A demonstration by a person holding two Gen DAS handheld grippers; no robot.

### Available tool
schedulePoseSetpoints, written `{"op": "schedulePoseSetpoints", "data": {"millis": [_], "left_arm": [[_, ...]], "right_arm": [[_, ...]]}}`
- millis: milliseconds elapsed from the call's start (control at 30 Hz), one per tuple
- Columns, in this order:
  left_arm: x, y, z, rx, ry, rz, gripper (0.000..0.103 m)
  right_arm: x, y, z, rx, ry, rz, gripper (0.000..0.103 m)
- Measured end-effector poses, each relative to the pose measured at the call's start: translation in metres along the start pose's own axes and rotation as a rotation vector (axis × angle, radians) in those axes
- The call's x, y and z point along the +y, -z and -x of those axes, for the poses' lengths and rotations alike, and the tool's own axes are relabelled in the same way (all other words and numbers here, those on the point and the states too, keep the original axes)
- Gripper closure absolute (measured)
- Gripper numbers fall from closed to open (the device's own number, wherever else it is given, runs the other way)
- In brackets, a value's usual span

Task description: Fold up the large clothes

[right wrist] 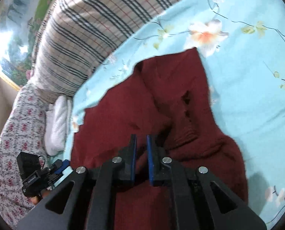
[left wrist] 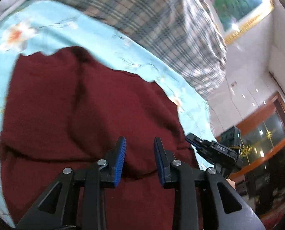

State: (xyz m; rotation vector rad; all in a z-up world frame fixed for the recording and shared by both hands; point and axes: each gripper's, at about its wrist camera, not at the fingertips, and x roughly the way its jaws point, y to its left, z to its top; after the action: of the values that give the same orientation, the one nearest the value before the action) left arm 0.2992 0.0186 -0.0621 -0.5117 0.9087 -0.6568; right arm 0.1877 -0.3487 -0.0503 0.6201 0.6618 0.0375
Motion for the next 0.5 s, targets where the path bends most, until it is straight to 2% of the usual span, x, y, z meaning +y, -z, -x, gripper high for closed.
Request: {"op": "schedulePoseSetpoints", "data": {"millis": [100, 133, 200, 233, 267, 333, 367, 400, 500], "left_arm": [[-0.020, 0.001, -0.025, 0.046, 0.004, -0.061, 0.073], [-0.022, 0.003, -0.032, 0.064, -0.011, -0.081, 0.069], [-0.015, 0.008, -0.053, 0.125, -0.144, -0.100, 0.073], [-0.008, 0.011, -0.057, 0.144, -0.177, -0.094, 0.073], [-0.002, 0.013, -0.058, 0.152, -0.186, -0.081, 0.073], [0.014, 0.016, -0.054, 0.154, -0.172, -0.033, 0.087], [0.020, 0.017, -0.052, 0.154, -0.175, -0.018, 0.091], [0.023, 0.018, -0.048, 0.153, -0.181, -0.008, 0.095], [0.027, 0.020, -0.041, 0.149, -0.181, 0.008, 0.095]], "right_arm": [[0.014, -0.001, -0.014, 0.040, -0.036, 0.042, 0.092], [0.017, -0.001, -0.018, 0.054, -0.044, 0.054, 0.092], [0.024, 0.000, -0.036, 0.104, -0.045, 0.070, 0.092], [0.024, 0.003, -0.043, 0.132, -0.048, 0.069, 0.092], [0.025, 0.006, -0.051, 0.166, -0.063, 0.067, 0.092], [0.029, 0.019, -0.072, 0.273, -0.092, 0.079, 0.092], [0.030, 0.026, -0.077, 0.293, -0.080, 0.096, 0.092], [0.030, 0.032, -0.081, 0.302, -0.061, 0.111, 0.092], [0.022, 0.037, -0.079, 0.288, -0.076, 0.070, 0.092]]}}
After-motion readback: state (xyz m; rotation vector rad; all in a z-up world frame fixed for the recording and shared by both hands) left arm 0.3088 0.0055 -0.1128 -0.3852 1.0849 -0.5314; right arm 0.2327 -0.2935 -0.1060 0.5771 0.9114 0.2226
